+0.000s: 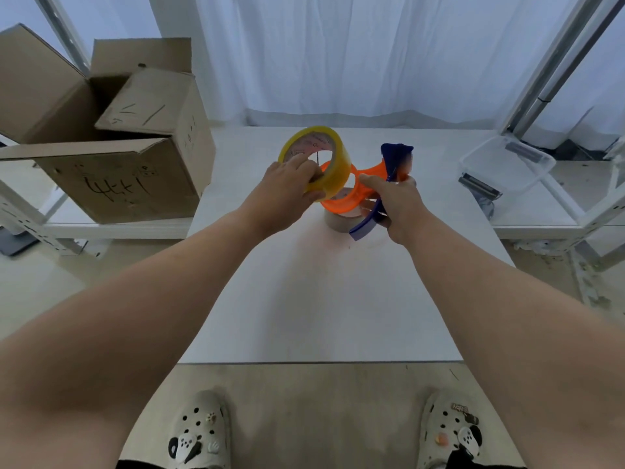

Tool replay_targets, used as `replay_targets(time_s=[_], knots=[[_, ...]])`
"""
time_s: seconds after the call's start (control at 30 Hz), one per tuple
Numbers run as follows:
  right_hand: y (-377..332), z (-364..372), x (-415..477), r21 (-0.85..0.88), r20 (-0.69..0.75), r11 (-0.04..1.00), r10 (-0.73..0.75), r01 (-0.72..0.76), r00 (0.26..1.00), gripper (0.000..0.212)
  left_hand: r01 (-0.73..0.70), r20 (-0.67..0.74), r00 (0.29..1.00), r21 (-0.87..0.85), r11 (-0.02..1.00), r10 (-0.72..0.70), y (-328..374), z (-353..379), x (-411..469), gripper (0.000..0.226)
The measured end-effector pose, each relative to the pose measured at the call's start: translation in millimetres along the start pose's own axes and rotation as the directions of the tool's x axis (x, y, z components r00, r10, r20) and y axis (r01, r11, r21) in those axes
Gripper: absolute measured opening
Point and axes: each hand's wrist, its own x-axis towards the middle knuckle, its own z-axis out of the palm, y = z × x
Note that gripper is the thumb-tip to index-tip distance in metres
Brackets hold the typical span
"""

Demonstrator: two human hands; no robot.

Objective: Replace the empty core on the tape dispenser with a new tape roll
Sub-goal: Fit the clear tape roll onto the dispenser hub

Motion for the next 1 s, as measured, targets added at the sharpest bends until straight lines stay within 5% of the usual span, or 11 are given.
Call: replay_targets(time_s=[0.2,0.63,1.0], knots=[[-4,-6,-4,0.040,0.133,0.999,-0.002,-0.003,0.991,0.055,0.029,-0.060,0.998,0.094,0.995,-0.023,-6,0,-1,0.021],[-6,0,-6,-0.005,0.061,0.995,-0.101,0.102,0.993,0.061,-0.057,-0.052,0.996,0.240,0.969,0.071,0,-4,1,0.027],[-9,6,-6,0.182,0.157,0.979,-0.122,0.092,0.980,0.061,-0.027,-0.064,0.997,0.311,0.950,0.049,1,2,3,0.025]])
